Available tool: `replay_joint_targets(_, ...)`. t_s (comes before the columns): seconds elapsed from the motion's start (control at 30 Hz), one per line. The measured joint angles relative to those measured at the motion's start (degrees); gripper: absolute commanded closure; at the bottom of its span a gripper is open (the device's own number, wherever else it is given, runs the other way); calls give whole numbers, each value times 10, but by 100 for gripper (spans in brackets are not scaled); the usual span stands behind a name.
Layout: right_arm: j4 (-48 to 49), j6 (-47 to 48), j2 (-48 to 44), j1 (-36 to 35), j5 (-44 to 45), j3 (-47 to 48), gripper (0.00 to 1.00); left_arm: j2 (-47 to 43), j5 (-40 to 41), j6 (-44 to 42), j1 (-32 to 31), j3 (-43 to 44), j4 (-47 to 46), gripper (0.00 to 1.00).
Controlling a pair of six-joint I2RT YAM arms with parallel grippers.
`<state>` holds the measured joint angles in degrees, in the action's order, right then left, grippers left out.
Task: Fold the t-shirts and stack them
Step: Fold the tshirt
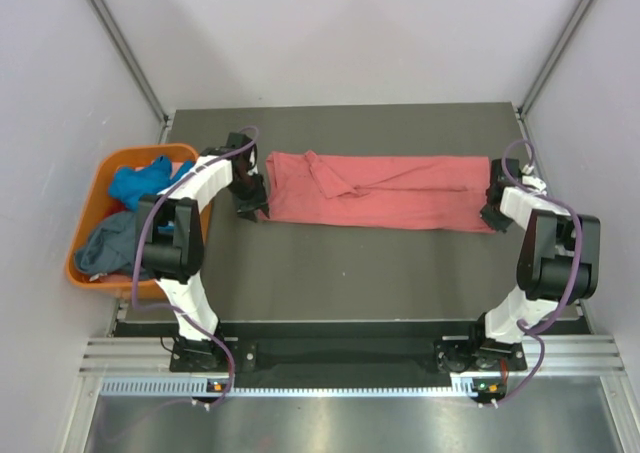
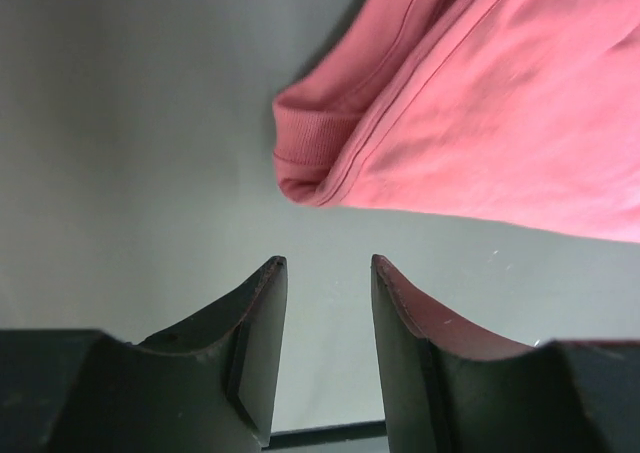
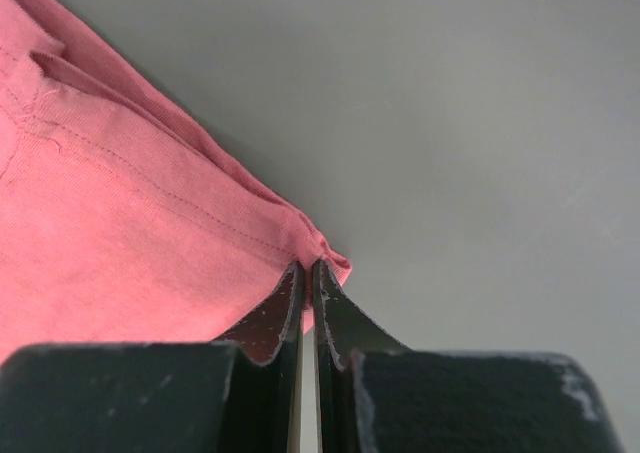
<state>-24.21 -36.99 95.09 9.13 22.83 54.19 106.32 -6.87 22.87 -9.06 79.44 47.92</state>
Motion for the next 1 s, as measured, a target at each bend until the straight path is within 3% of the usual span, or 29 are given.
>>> replay_joint_targets(0.7,4,10,-1,0,-2,-2,100,0,-23,34,22,-53,-96,54)
replay_joint_targets(0.83,4,10,-1,0,-2,-2,100,2,-23,40,22,-53,-104,57)
replay_joint_targets(0.87,4,10,-1,0,-2,-2,100,4,-23,42,22,-53,-106,63)
replay_joint_targets(1.0,4,10,-1,1,-3,-2,100,14,-21,46,22,-56,-115,74)
